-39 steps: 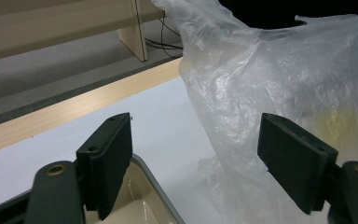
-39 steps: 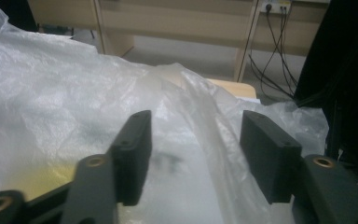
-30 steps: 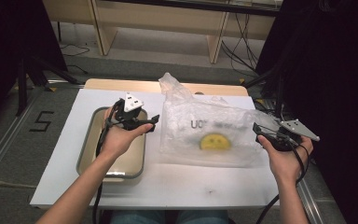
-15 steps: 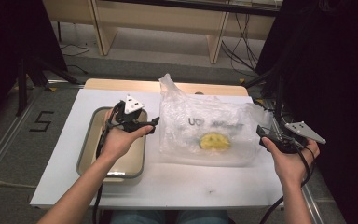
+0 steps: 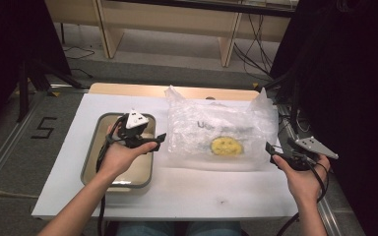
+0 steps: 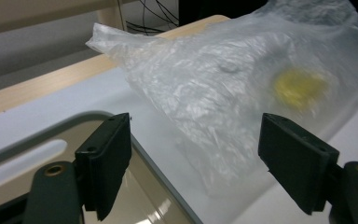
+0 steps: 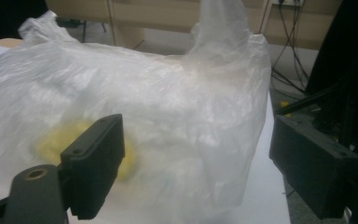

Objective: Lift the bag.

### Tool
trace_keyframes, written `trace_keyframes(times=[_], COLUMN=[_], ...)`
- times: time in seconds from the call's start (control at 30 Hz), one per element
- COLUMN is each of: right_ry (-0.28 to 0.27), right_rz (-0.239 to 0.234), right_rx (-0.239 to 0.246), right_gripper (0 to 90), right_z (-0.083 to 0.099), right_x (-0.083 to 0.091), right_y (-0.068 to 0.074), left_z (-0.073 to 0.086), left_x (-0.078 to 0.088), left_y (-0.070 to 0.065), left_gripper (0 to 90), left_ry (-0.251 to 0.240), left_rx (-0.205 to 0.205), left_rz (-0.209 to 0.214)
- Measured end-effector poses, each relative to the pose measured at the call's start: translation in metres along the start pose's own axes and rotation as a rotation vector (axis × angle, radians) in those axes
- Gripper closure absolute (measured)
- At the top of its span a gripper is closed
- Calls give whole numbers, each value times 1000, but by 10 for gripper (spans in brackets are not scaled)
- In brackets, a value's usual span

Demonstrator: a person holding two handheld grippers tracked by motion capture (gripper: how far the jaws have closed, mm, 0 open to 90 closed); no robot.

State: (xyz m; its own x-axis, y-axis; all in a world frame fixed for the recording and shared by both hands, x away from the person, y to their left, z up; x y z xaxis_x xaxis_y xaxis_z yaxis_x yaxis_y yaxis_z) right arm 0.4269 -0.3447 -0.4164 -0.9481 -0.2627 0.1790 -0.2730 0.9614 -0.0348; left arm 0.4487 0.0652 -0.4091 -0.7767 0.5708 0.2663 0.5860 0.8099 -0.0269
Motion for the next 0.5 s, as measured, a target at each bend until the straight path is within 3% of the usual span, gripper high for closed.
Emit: trace_keyframes(times=[0.13,0.33,0.5], right_ry=[13,30,30], right_rz=[-41,-110,-129], right_rx=[1,10,1], right_gripper=[216,256,258], right_z=[10,30,40], right_x=[7,22,29], right_y=[4,15,19], left_z=[11,21,28], left_x=[12,31,37], left_y=[1,1,0], left_gripper=[252,253,252], left_ry=[22,-3,1], left_rx=[8,24,32], left_rz=[28,49,57])
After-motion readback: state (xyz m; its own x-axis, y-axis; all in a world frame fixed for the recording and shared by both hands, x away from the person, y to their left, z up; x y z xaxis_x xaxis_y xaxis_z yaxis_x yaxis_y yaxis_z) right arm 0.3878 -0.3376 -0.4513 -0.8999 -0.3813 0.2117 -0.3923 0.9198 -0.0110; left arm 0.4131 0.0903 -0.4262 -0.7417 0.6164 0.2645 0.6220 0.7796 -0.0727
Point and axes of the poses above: each handheld gripper's, and its own axes: x roughly backward along the jaws, z roughly out of its underside, y roughly to its left, the point moved 7 cm from there along -x, roughly forward along the jaws, and after that the axes turned 13 degrees about -y, right-handed, at the moved point
